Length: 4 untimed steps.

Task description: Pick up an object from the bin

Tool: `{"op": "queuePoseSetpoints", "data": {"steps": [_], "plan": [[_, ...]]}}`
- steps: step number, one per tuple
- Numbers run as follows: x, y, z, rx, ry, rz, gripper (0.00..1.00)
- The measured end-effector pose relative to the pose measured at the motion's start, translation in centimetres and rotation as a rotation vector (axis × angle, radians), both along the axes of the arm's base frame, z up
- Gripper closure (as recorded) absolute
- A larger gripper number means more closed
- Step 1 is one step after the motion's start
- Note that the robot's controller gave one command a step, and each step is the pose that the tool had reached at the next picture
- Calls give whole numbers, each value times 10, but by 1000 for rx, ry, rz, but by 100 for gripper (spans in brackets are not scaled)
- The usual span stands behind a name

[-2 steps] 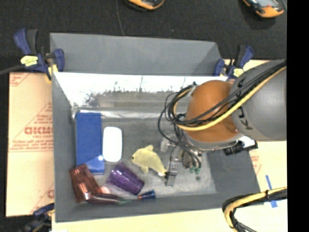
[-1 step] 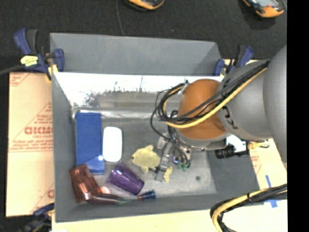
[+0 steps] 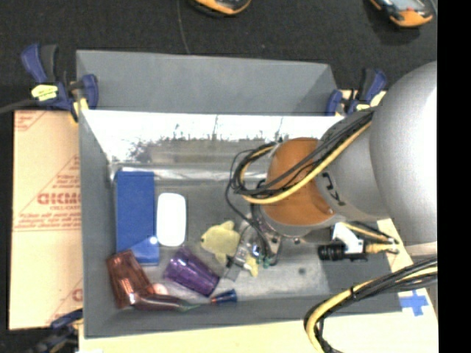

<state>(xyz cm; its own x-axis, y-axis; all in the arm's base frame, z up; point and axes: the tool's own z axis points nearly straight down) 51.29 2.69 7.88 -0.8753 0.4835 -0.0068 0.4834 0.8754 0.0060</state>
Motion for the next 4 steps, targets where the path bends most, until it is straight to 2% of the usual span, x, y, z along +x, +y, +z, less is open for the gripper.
{"op": "queuePoseSetpoints", "data": {"steps": [1, 2, 3, 4], "plan": [[-3, 8, -9, 0, 1, -39, 100], [-3, 8, -9, 0, 0, -40, 100], [-6, 7, 22, -1, 12, -37, 100], [-4, 7, 54, 0, 6, -35, 100]]}}
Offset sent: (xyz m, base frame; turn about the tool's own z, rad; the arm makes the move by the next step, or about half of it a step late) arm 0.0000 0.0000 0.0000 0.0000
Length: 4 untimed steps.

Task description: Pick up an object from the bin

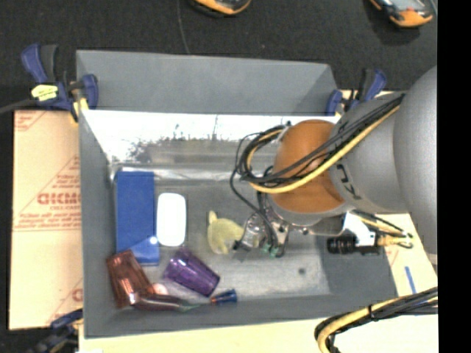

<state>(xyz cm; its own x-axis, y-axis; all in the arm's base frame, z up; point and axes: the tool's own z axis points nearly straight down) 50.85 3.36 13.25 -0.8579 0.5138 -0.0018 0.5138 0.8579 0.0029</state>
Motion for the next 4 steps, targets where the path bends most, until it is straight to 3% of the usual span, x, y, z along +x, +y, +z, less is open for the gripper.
{"op": "queuePoseSetpoints", "data": {"steps": [4], "plan": [[1, -1, 81, 0, -3, 10, 100]]}}
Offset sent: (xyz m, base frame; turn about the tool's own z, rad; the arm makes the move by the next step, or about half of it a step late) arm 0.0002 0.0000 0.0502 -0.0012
